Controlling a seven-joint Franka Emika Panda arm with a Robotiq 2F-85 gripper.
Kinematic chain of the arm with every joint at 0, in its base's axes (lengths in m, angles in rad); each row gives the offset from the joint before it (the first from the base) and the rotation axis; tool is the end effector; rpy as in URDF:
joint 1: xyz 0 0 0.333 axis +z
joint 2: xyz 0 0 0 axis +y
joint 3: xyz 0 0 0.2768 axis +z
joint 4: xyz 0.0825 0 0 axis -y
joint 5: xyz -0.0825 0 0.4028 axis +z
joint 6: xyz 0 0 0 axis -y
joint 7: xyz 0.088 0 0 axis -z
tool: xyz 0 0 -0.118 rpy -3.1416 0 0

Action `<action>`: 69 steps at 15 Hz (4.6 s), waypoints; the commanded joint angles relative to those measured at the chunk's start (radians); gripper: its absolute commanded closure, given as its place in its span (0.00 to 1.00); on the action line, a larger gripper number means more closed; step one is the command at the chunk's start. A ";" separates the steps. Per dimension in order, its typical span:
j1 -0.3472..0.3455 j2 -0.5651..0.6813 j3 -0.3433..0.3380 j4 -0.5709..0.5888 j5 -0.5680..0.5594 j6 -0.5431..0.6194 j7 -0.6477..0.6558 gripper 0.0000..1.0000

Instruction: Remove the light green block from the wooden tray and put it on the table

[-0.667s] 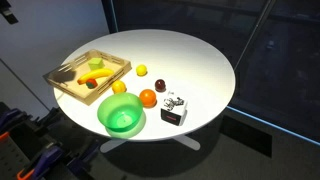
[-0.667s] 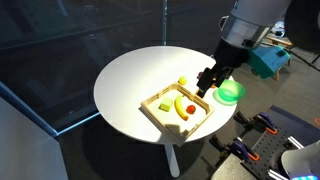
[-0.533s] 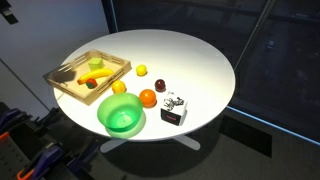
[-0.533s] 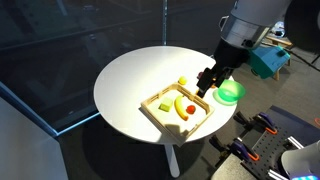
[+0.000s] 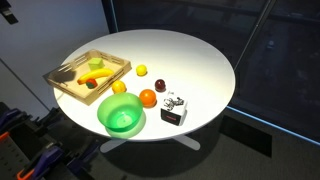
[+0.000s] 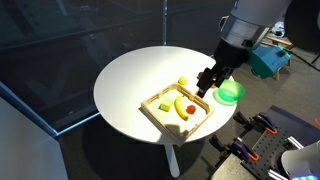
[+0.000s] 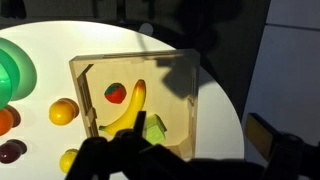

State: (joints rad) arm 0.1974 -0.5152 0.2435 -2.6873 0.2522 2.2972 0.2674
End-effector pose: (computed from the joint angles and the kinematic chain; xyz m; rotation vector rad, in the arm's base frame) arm 0.3789 0.1743 0.3431 -3.0241 0.0105 -0.1325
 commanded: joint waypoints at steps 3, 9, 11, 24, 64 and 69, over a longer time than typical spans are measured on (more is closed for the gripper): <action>-0.002 0.015 -0.010 0.017 -0.011 -0.002 0.009 0.00; -0.042 0.081 -0.015 0.086 -0.039 -0.017 0.027 0.00; -0.060 0.122 -0.017 0.126 -0.055 -0.029 0.033 0.00; -0.084 0.505 -0.068 0.437 -0.246 -0.109 -0.074 0.00; -0.026 0.946 -0.119 0.612 -0.388 0.179 -0.262 0.00; 0.013 1.023 -0.149 0.687 -0.422 0.176 -0.246 0.00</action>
State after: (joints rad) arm 0.1886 0.4589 0.1185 -2.0624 -0.1328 2.4849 0.0006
